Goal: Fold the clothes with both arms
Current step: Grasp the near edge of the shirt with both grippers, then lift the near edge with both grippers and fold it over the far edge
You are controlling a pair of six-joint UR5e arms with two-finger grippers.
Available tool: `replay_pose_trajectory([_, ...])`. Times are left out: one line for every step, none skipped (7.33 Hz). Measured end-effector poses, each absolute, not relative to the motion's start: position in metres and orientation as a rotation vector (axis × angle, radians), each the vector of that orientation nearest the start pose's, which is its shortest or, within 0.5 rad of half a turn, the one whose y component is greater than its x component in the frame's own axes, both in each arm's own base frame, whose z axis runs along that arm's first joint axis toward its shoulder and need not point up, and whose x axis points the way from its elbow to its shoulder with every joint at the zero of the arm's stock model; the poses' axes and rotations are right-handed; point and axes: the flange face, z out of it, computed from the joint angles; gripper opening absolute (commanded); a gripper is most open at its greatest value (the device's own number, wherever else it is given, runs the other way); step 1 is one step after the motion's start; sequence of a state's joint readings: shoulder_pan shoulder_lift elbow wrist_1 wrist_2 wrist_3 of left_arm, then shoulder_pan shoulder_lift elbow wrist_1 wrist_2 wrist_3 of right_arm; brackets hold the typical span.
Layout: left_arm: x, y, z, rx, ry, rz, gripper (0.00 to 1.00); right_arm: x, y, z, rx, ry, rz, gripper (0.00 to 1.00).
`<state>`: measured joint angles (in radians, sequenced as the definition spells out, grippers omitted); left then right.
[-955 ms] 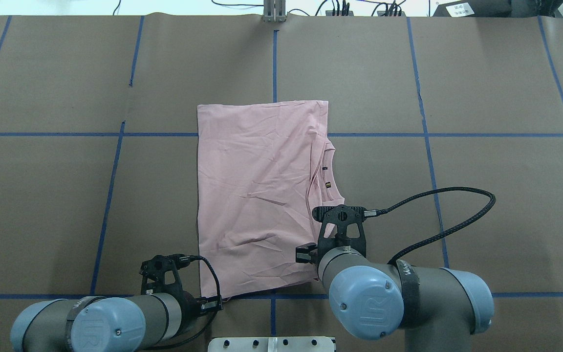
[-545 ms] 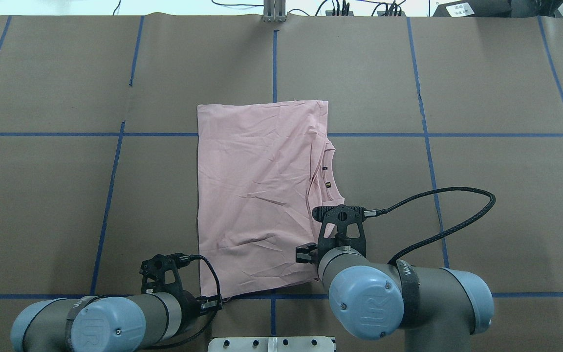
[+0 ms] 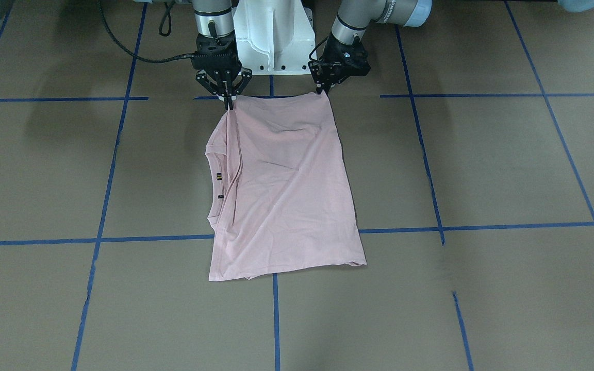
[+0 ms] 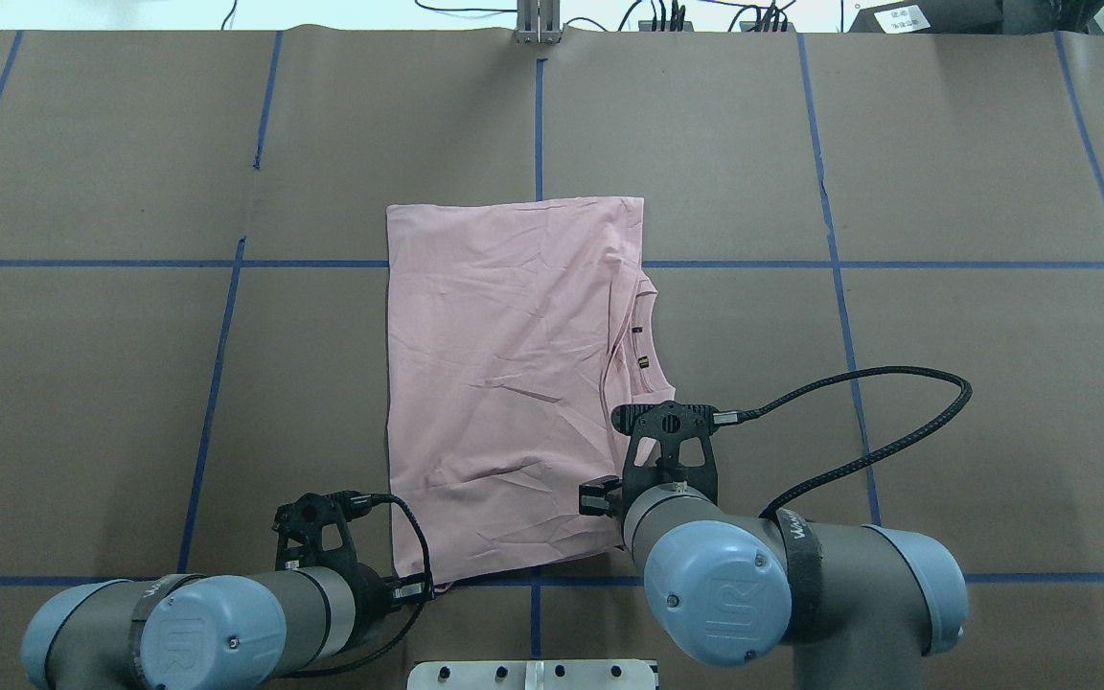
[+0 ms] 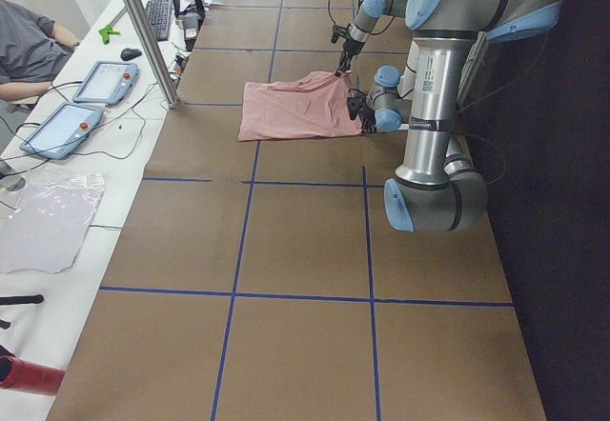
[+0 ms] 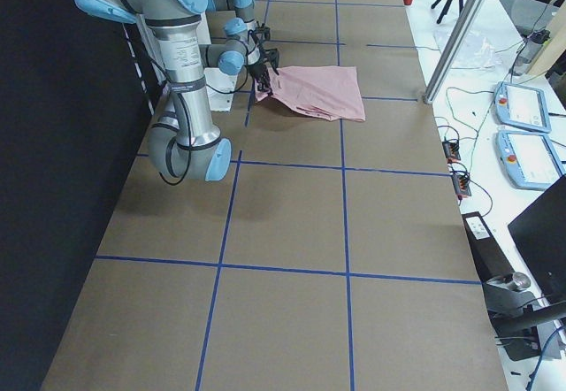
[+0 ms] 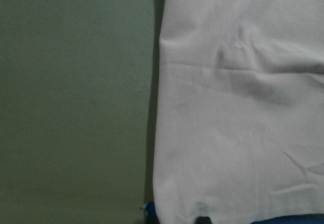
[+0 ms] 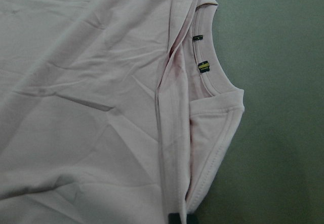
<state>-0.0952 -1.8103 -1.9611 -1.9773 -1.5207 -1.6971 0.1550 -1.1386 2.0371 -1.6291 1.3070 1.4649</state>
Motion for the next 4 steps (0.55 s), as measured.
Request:
replay_pose_trajectory([0.538, -0.192, 0.309, 0.033, 1.041, -0.226, 0.00, -0.529, -0.244, 0.232, 0.355, -0.795, 0.157, 0.00])
replay_pose_trajectory([0.533, -0.195, 0.304, 0.037, 1.050, -0.227, 0.00, -0.529, -0.244, 0.233, 0.355, -0.793, 0.157, 0.00])
replay_pose_trajectory([0.523, -0.198, 0.291, 0.047, 1.066, -0.218, 0.00, -0.526, -0.245, 0.232, 0.356, -0.796, 0.159, 0.00])
replay_pose_trajectory([0.504, -0.199, 0.269, 0.060, 1.081, -0.201, 0.00, -0.518, -0.244, 0.227, 0.357, -0.810, 0.163, 0.00])
